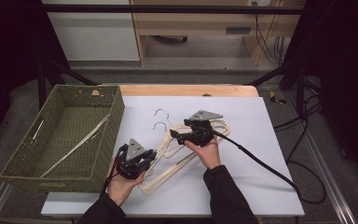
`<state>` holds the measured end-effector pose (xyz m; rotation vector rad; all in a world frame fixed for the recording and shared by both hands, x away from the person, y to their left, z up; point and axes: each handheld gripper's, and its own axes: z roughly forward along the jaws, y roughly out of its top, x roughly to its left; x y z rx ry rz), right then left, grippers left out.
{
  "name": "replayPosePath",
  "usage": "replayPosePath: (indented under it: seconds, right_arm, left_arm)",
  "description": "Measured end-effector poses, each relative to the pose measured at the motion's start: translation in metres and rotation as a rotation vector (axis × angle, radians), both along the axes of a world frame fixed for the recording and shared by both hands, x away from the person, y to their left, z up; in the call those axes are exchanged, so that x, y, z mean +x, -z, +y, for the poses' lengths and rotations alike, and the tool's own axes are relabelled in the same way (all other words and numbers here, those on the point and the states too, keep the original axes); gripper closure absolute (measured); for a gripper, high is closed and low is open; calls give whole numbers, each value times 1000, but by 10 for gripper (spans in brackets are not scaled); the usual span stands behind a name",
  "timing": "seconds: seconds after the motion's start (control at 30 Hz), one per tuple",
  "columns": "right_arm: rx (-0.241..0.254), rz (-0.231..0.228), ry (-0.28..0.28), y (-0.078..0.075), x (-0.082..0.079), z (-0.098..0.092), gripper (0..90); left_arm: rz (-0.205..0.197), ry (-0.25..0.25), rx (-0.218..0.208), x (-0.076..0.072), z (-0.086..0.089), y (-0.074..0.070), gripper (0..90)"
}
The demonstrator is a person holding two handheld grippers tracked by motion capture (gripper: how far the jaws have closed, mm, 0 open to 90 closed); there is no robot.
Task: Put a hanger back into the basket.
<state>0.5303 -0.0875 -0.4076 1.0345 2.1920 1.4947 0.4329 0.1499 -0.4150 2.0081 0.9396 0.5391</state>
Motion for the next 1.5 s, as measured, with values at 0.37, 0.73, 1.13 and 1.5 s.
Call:
replayPosePath:
  seconds: [0.37, 0.73, 1.13, 1.5]
  right_arm:
    - [-37, 16, 8, 6, 21, 16, 361]
    - [-50, 75, 40, 17, 39, 22, 570]
    - [-76, 135, 19, 19, 46, 23, 768]
    - [-97, 133, 12, 16, 40, 24, 852]
  left_arm:
    - [-9, 6, -6, -2, -1, -1, 799]
    - [-20, 14, 0, -5, -4, -1, 799]
    - [-21, 31, 14, -8, -6, 3, 798]
    - [20, 46, 12, -10, -7, 10, 798]
